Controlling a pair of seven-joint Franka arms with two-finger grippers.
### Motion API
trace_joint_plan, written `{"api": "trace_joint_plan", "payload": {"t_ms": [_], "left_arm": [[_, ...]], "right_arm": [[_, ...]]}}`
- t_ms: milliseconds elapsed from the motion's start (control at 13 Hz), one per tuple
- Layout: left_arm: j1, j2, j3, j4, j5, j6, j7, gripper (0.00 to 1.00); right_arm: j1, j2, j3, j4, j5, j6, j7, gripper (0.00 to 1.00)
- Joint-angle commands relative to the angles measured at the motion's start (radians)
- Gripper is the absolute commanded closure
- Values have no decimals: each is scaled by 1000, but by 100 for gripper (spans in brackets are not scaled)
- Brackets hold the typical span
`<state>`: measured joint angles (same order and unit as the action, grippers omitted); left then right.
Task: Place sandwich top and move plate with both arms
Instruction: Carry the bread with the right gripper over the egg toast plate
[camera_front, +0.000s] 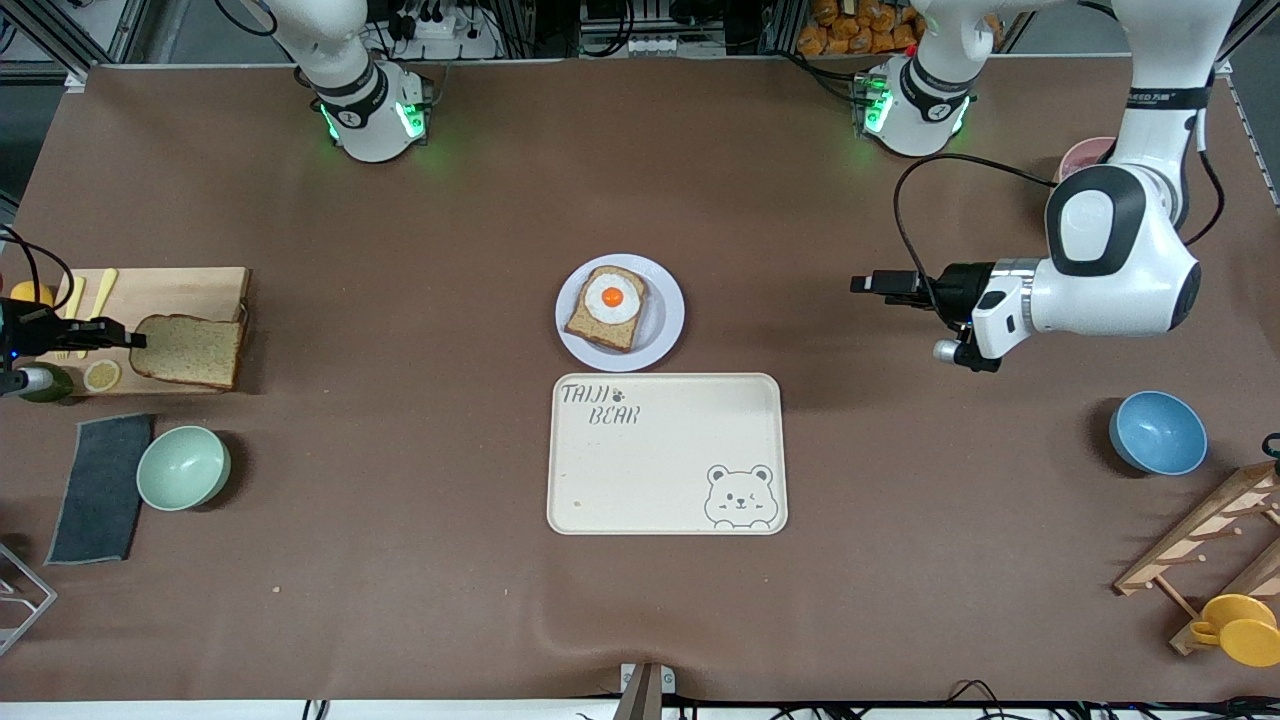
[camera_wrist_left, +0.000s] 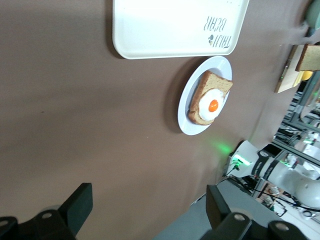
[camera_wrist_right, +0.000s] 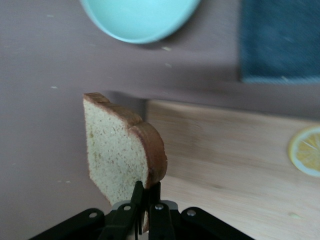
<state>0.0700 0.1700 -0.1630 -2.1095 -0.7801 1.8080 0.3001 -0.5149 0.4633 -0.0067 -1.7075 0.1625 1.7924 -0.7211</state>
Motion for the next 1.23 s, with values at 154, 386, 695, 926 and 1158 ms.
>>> {"api": "trace_joint_plan", "payload": {"t_ms": [154,386,695,926,1158], "left_arm": [[4,-38,-16,-96,-139,59,71,0],[4,-37,-30,-116,-203,74,76,0],[4,-37,-46,-139,-272,94,79,0],[5,-30,-44,-178,-369,94,166,0],[5,-23,-44,-204,-399,94,195,0]], "right_arm": [[165,-55,60,11,127,-60,21,100],[384,-51,73,14,253,-50,158,100],[764,-25,71,81,262,-39,195,100],[817,47,82,117,269,-27,96,100],[877,74,82,134,269,-36,-82,100]]}}
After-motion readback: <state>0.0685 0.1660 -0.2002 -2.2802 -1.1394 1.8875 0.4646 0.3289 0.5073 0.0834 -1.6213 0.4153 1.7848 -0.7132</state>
